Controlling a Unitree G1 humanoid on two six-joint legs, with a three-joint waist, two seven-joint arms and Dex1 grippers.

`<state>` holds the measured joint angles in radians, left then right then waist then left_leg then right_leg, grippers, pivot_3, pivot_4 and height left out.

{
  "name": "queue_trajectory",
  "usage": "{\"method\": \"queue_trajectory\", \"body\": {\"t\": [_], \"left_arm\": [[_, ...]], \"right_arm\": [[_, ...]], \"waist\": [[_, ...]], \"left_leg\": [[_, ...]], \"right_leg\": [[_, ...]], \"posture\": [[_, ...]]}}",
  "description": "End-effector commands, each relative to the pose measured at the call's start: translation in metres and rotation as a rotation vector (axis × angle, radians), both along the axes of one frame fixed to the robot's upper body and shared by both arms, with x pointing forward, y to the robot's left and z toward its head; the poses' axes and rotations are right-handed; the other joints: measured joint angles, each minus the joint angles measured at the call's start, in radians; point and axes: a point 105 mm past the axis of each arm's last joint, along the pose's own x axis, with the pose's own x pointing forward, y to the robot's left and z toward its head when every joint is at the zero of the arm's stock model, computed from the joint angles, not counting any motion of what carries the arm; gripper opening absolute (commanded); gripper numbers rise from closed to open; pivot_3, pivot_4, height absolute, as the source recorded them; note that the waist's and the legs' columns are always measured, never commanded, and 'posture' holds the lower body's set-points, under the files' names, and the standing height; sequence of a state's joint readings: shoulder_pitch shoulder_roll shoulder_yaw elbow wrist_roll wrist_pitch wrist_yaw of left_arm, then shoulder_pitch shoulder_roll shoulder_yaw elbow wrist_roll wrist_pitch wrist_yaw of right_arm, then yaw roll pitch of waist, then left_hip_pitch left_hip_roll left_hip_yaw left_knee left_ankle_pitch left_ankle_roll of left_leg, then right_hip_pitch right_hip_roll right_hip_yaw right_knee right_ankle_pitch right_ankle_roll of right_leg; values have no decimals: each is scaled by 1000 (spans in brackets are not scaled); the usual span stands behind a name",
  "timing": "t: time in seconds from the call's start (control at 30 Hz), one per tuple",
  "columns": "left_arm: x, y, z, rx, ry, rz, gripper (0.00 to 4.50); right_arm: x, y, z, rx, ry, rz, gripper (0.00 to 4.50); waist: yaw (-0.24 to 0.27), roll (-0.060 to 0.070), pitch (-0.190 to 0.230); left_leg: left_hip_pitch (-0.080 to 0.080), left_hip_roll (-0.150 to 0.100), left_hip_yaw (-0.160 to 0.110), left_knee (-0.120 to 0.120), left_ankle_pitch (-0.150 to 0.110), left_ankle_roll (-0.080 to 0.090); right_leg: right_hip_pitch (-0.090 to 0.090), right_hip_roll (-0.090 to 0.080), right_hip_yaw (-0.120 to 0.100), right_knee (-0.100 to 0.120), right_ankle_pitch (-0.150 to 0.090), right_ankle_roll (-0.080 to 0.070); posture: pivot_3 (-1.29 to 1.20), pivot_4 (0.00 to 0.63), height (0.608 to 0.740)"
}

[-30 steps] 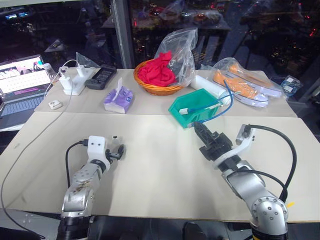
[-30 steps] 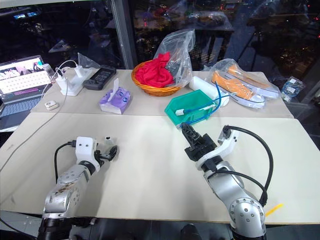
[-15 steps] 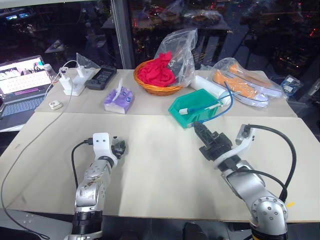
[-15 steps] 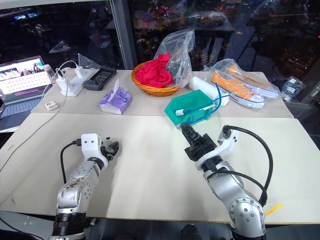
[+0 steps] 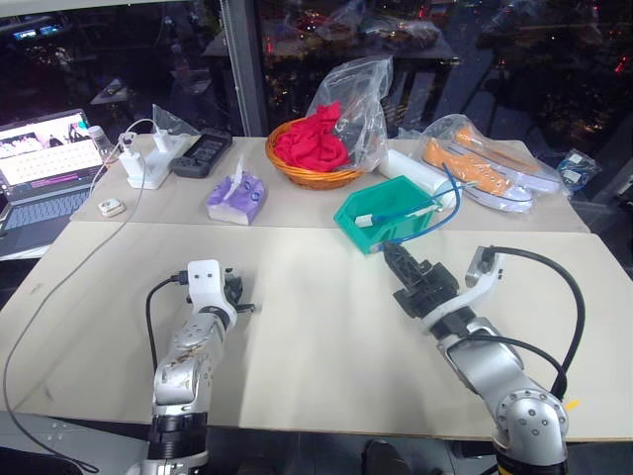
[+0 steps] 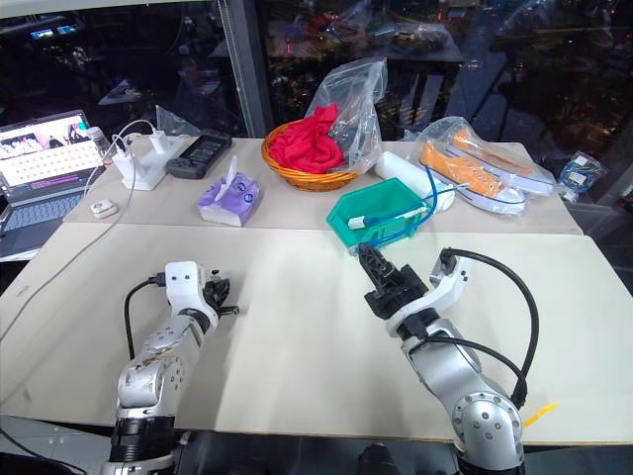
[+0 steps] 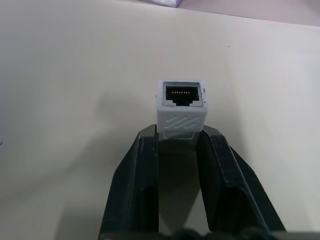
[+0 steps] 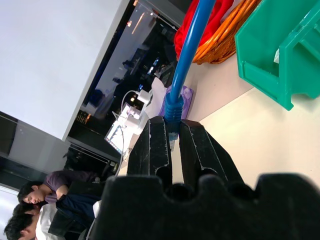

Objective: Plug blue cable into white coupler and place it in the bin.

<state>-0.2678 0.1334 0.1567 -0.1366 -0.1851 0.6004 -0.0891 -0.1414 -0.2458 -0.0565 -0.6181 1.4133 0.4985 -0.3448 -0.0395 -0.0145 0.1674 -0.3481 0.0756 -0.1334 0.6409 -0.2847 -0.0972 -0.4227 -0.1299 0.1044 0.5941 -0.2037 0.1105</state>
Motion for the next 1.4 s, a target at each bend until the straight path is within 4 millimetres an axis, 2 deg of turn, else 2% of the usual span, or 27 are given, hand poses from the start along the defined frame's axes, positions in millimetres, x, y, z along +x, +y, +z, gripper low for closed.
{"method": "queue_trajectory", "body": {"t": [0.03,0.13,0.23,0.37,0.5,0.63,0.73,0.8,0.97,1.4], "left_arm": [[-4,-34,31,3,-163,-233,597],[-27,-82,50,42,-272,-576,597],[-43,-114,45,64,-280,-788,597],[-52,-146,31,98,-255,-970,597],[-47,-150,6,152,-183,-999,597],[-48,-161,-2,171,-176,-1067,597],[-52,-170,-4,130,-171,-1145,597],[-53,-173,-9,153,-174,-1177,597],[-52,-180,-17,213,-178,-1222,597],[-49,-183,-16,198,-176,-1191,597]], "right_arm": [[-6,5,12,-30,-61,14,0],[-5,4,12,-46,-74,9,0],[-4,1,12,-71,-84,-12,0],[-6,-2,7,-159,-90,-35,0],[-15,-5,3,-265,-112,-50,0],[-24,-4,-11,-449,-95,-42,0],[-30,4,-28,-693,-95,-6,0],[-32,9,-34,-760,-97,19,0],[-30,9,-39,-827,-93,-2,0],[-32,9,-46,-756,-38,-26,0]], "waist": [[-1,0,0],[-2,0,0],[-2,0,0],[-6,0,0],[-6,0,0],[-3,0,0],[1,0,0],[1,0,0],[4,0,0],[20,0,0]], "left_leg": [[0,0,0,0,0,0],[-2,0,0,0,0,-1],[-3,0,0,0,0,-1],[-2,0,0,0,0,0],[-2,0,0,0,0,0],[-2,0,0,0,0,0],[-2,0,0,0,0,0],[-3,0,0,0,0,0],[-3,0,0,0,0,0],[-2,0,0,1,0,0]], "right_leg": [[0,0,0,0,0,0],[-1,0,0,0,0,0],[-2,0,0,-1,0,0],[-1,0,0,0,0,0],[-1,0,0,-1,0,0],[-1,0,0,-1,0,0],[-1,0,0,-1,0,0],[-1,0,0,-1,0,0],[0,0,0,-2,0,0],[0,0,0,-2,0,0]], "posture": [[0,150,728],[0,150,728],[0,150,728],[0,150,728],[0,150,728],[0,150,728],[0,150,728],[0,150,728],[0,150,728],[0,150,728]]}}
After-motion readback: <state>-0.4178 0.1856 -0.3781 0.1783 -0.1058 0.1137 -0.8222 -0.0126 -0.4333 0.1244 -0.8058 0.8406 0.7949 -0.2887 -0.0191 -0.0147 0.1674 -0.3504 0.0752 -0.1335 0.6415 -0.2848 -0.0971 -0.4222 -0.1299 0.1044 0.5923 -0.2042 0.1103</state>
